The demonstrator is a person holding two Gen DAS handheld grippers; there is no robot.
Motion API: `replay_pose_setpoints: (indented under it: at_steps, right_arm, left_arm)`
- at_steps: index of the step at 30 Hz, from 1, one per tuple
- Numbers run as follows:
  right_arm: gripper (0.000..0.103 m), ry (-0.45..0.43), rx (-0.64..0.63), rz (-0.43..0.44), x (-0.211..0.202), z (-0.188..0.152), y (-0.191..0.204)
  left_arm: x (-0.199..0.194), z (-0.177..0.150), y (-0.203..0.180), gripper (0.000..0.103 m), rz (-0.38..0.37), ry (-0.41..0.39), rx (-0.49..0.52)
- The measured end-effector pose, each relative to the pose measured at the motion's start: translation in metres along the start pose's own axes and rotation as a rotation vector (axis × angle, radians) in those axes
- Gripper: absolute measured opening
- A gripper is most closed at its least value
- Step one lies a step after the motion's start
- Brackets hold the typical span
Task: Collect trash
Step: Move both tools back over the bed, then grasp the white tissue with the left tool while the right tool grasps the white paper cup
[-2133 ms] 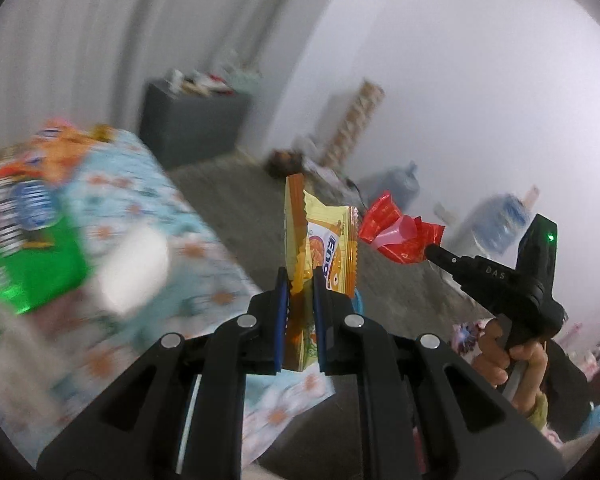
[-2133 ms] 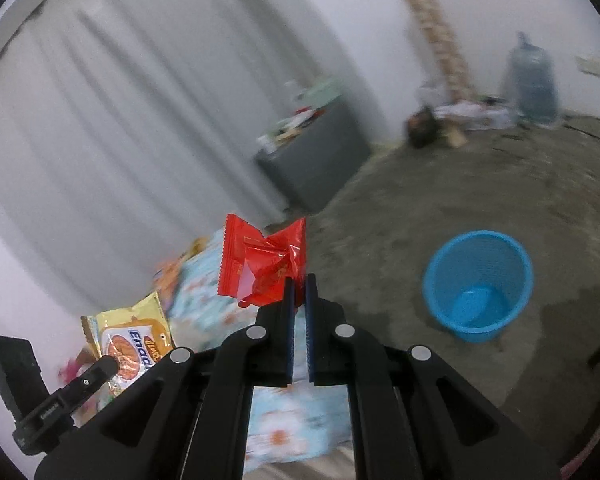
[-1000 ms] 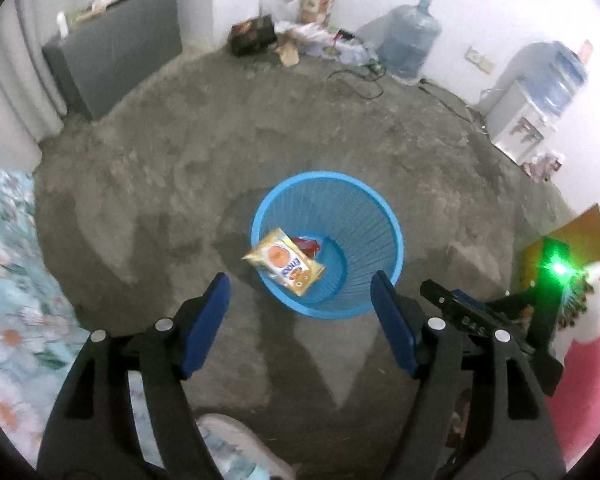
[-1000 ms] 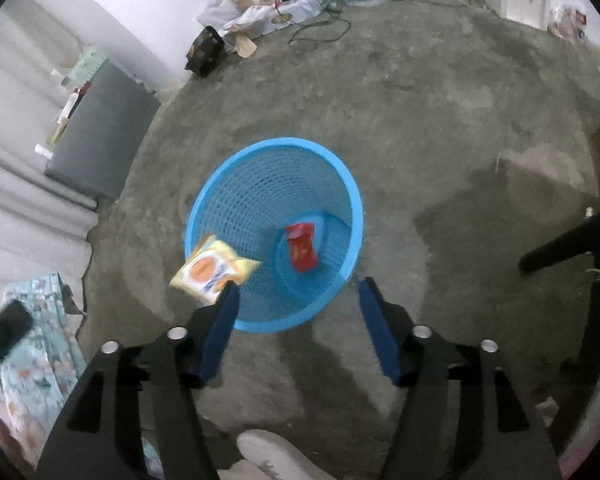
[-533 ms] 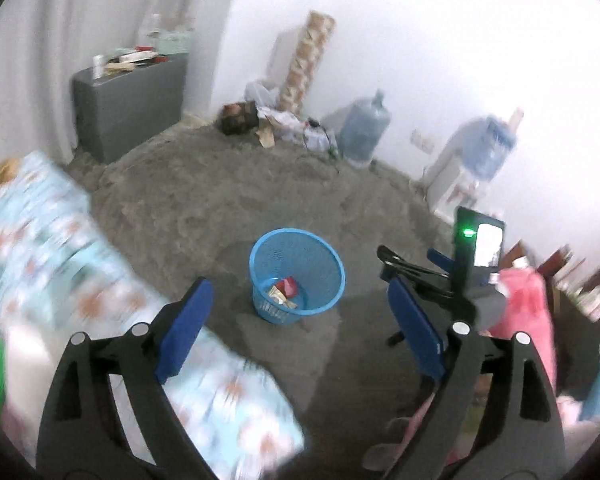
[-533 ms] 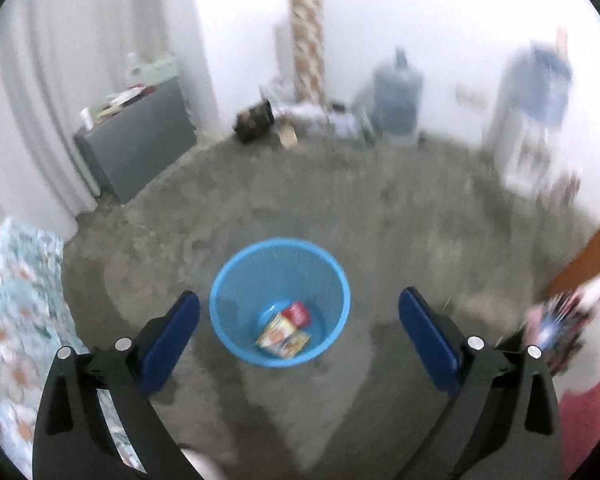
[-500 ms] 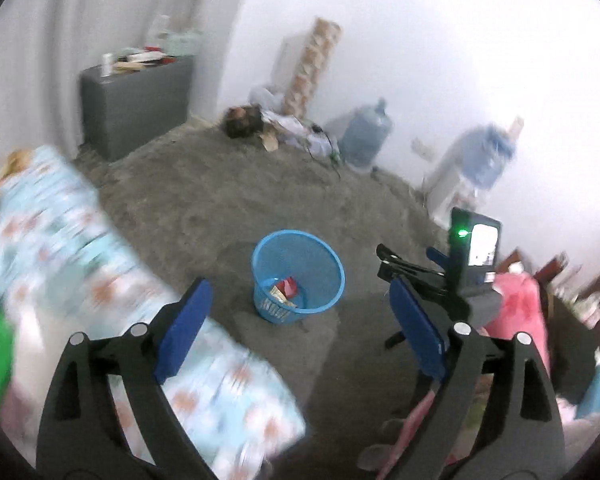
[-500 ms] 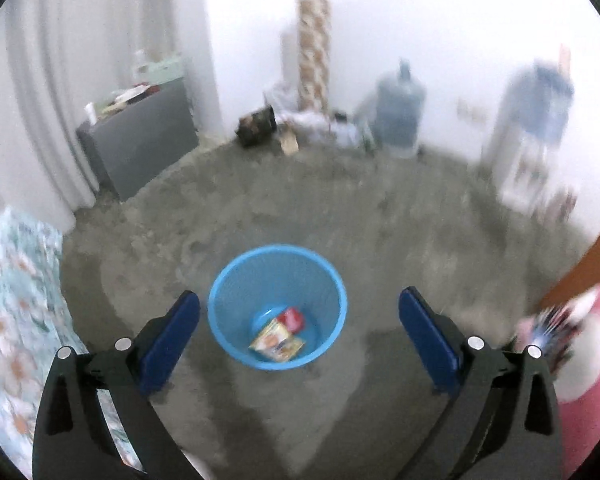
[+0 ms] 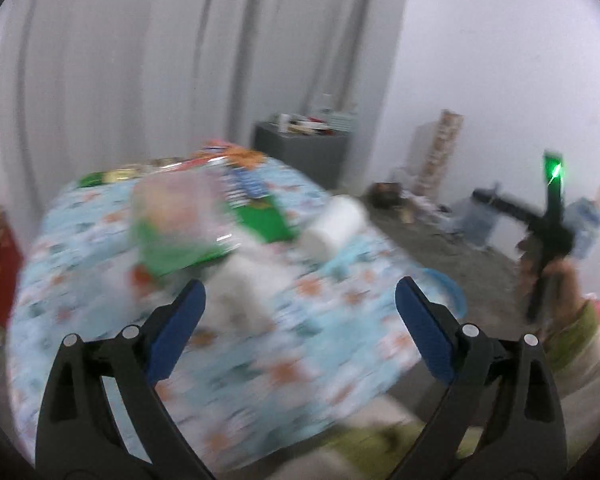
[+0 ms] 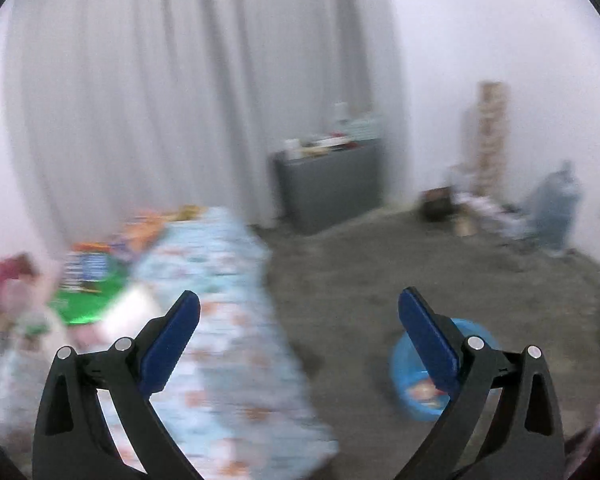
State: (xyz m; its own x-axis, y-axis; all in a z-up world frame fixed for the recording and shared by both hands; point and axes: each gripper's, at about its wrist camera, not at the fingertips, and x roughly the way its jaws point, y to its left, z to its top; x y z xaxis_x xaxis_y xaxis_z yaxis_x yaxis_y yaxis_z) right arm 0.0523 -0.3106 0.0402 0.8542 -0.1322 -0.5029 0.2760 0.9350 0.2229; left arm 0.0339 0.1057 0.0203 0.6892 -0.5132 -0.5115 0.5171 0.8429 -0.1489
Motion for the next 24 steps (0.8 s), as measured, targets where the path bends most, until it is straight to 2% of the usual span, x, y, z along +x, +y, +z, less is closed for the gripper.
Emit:
replay_pose_setpoints:
  at_steps: [3,6,12,14,18,19,24]
  right_arm:
    - [0.097,0.078,0.027,0.147,0.017,0.006,0.022]
    - [0.097,0.128,0.037,0.218,0.031,0.006,0.051]
    - [0.097,0.217,0.042,0.313,0.064,0.011,0.088]
    - [0.097,0.265,0.057,0.361,0.086,0.014,0.091]
    - [0.097,0.354,0.099,0.421,0.13,0.017,0.091]
    - [0.097,0.389,0.13,0.458,0.144,0.018,0.088]
    - [0.093,0.481,0.264,0.55,0.196,0.014,0.079]
  left_arm:
    - [-0.006,-0.013,0.015,0.091,0.049,-0.007,-0.009]
    - [-0.007,-0.017,0.03,0.091,0.046,-0.037,-0.027]
    - [0.016,-0.015,0.025,0.091,0.082,-0.073,0.042]
    - [0.023,-0.014,0.022,0.083,0.084,-0.066,0.047]
    - [0.053,-0.014,0.023,0.07,0.111,0.01,0.091]
    - [0.059,-0.015,0.024,0.067,0.131,0.03,0.11]
    - [0.078,-0.016,0.037,0.059,0.133,0.088,0.083]
